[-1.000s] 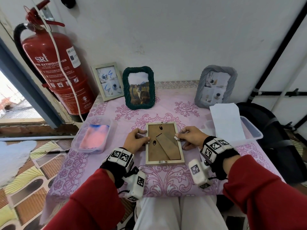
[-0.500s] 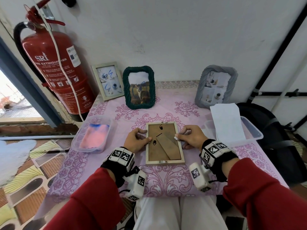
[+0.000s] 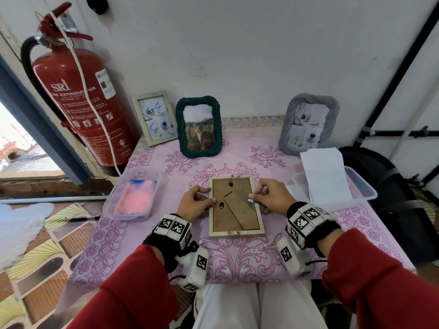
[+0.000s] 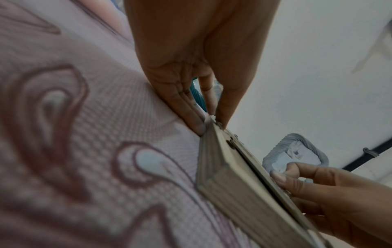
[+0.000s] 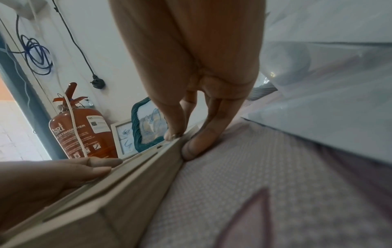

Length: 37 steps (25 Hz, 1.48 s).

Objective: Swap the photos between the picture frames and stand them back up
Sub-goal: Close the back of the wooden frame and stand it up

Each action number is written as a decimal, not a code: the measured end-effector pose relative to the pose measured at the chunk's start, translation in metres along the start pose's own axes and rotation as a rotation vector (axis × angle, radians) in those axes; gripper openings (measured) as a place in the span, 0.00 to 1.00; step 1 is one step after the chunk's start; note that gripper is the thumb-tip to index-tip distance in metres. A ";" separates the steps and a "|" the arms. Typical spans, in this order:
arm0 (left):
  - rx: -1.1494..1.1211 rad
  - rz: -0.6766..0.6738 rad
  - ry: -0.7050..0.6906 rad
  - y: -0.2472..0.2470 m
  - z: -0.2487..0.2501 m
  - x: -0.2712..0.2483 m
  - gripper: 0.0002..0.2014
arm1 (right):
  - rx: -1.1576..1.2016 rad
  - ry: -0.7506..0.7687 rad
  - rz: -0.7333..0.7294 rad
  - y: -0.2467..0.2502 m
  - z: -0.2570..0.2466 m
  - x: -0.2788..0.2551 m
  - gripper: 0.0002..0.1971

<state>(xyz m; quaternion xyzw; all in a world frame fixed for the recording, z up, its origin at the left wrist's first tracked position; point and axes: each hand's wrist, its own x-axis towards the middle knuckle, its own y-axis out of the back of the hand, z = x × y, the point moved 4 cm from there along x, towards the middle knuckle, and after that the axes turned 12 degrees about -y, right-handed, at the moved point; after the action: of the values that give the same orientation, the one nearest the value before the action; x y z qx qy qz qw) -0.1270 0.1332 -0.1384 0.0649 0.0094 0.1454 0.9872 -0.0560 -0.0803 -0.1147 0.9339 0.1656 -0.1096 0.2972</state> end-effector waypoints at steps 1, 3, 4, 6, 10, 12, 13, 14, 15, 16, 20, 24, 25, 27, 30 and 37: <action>0.015 -0.005 -0.005 0.000 0.000 0.000 0.13 | -0.003 0.007 -0.001 0.000 0.000 -0.001 0.14; 0.044 -0.007 -0.006 0.000 -0.002 0.001 0.13 | 0.004 0.015 0.002 0.000 0.000 -0.003 0.15; 0.058 -0.007 -0.007 0.001 -0.004 0.001 0.13 | 0.012 0.014 -0.002 0.001 0.000 -0.003 0.15; 0.063 -0.006 -0.004 0.001 -0.005 0.003 0.14 | 0.035 -0.007 -0.009 0.001 -0.001 -0.003 0.15; 0.069 0.024 -0.005 -0.001 -0.007 0.003 0.09 | 0.021 -0.046 0.001 0.001 -0.001 -0.001 0.15; 0.078 0.052 -0.015 -0.002 -0.007 0.003 0.09 | 0.011 -0.034 0.022 0.001 -0.001 -0.002 0.15; 0.092 0.058 -0.018 -0.001 -0.007 0.004 0.10 | 0.008 -0.022 0.032 0.000 -0.001 -0.002 0.15; 0.109 0.058 -0.021 -0.001 -0.008 0.004 0.11 | 0.002 -0.006 0.039 0.001 -0.001 -0.002 0.14; 0.125 0.054 -0.026 -0.001 -0.007 0.004 0.12 | -0.011 0.012 0.042 0.001 -0.002 -0.003 0.12; 0.141 0.046 -0.035 -0.001 -0.007 0.003 0.13 | -0.027 0.028 0.037 0.001 -0.002 -0.004 0.11; 0.105 0.004 -0.023 -0.001 -0.001 -0.004 0.13 | -0.065 0.081 -0.018 0.002 -0.003 -0.010 0.04; 0.027 -0.156 -0.019 0.005 0.005 -0.011 0.17 | -0.209 0.133 0.020 0.000 -0.006 -0.014 0.07; 0.062 -0.192 -0.043 0.006 0.006 -0.013 0.15 | -0.210 0.136 0.027 -0.001 -0.007 -0.015 0.07; 0.115 -0.231 -0.079 0.005 0.008 -0.016 0.11 | -0.188 0.142 0.032 -0.001 -0.008 -0.018 0.06; 0.129 -0.243 -0.094 0.002 0.008 -0.016 0.10 | -0.178 0.144 0.041 -0.002 -0.008 -0.022 0.05; 0.176 -0.239 -0.154 0.002 0.010 -0.020 0.08 | -0.200 0.148 0.053 -0.002 -0.009 -0.025 0.05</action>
<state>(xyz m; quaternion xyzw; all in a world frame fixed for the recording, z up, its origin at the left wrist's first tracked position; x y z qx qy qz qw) -0.1466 0.1284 -0.1278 0.1603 -0.0461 0.0201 0.9858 -0.0784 -0.0797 -0.1006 0.9092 0.1724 -0.0156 0.3787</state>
